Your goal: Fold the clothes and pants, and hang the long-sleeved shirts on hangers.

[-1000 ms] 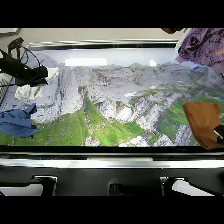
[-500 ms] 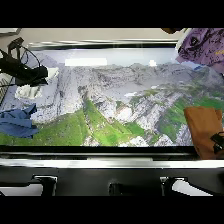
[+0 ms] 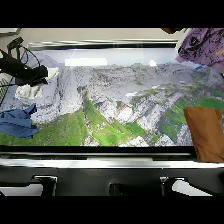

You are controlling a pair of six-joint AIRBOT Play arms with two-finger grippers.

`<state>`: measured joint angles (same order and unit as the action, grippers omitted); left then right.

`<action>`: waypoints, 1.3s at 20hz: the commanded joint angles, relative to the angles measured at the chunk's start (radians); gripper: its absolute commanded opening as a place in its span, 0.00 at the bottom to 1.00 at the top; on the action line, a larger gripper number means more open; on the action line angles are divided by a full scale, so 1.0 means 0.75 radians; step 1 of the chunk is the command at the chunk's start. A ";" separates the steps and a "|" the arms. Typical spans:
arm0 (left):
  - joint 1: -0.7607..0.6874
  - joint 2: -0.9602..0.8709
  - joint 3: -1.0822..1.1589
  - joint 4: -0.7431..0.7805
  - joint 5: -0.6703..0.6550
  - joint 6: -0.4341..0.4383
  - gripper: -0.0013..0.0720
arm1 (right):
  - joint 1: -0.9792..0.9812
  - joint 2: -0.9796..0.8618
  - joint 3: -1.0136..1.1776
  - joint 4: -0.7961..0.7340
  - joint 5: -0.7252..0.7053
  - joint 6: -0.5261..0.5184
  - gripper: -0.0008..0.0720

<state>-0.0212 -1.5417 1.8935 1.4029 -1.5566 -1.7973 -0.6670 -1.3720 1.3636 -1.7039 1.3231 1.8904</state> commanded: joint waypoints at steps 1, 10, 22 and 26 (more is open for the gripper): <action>0.001 0.003 -0.001 0.001 0.004 0.054 0.04 | 0.198 0.001 0.254 0.402 -0.229 -0.234 0.21; -0.002 0.424 -0.641 0.001 0.328 0.240 0.04 | 1.137 -0.001 0.264 0.438 -0.195 -0.284 0.06; 0.001 0.475 -0.670 0.010 0.321 0.269 0.04 | 1.377 -0.001 0.265 0.401 -0.138 -0.268 0.06; 0.001 0.475 -0.670 0.010 0.321 0.268 0.04 | 1.377 -0.001 0.265 0.400 -0.133 -0.268 0.06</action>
<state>-0.0208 -1.1862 1.3914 1.4101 -1.3170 -1.5967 0.3626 -1.3720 1.5612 -1.4048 1.2110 1.6909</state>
